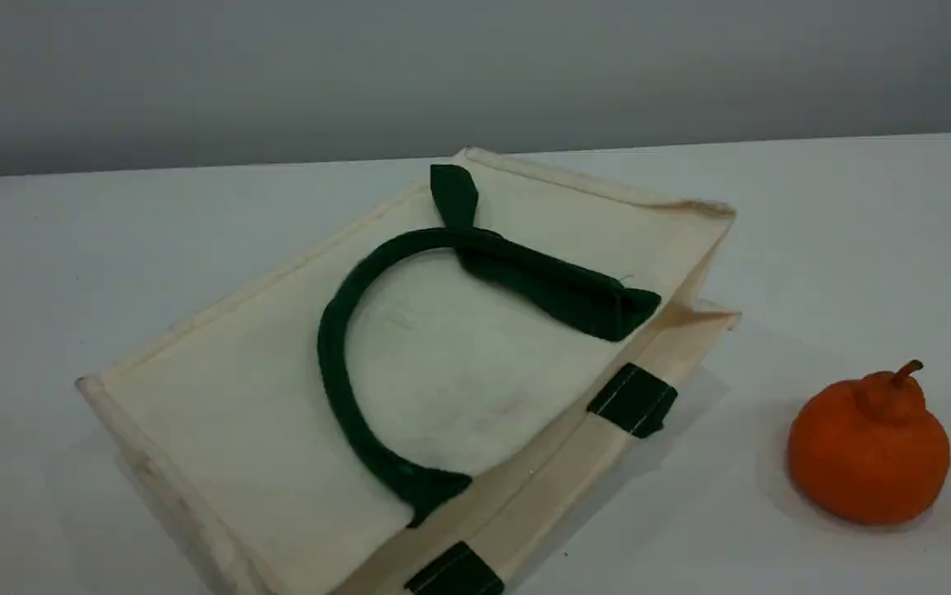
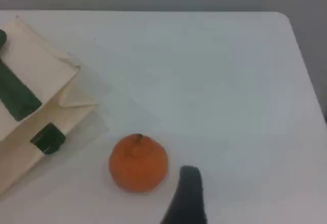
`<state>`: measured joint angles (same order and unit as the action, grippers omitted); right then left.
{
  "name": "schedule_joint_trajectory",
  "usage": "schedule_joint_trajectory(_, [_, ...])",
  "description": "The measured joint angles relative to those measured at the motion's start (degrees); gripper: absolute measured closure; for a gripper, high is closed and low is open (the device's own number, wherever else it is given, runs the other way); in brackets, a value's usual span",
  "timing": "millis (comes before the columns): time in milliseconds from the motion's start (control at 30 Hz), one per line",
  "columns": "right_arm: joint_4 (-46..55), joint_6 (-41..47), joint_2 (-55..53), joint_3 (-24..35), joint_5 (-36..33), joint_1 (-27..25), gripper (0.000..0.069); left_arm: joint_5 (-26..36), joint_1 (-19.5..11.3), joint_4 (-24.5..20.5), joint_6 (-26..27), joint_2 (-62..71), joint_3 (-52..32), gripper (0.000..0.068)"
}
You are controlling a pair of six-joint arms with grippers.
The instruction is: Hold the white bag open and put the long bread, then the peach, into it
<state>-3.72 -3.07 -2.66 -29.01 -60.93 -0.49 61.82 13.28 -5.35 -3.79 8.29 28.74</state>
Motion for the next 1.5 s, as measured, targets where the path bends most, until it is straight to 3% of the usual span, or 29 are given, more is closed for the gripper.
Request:
schedule_joint_trajectory(467, [0.0, 0.0, 0.0, 0.0, -0.1, 0.0, 0.0105, -0.1, -0.3, -0.2, 0.1, -1.7, 0.0, 0.0136])
schedule_joint_trajectory(733, [0.0, 0.0, 2.1, 0.0, -0.1, -0.9, 0.0105, 0.0, -8.8, -0.7, 0.3, -5.1, 0.0, 0.0136])
schedule_joint_trajectory(900, [0.0, 0.0, 2.7, 0.0, -0.1, -1.1, 0.0105, 0.0, -11.5, -0.7, 0.3, -5.1, 0.0, 0.0136])
schedule_joint_trajectory(1500, [0.0, 0.0, 2.7, 0.0, -0.1, -2.5, 0.0105, 0.0, -11.5, -0.5, 0.3, -8.3, 0.0, 0.0136])
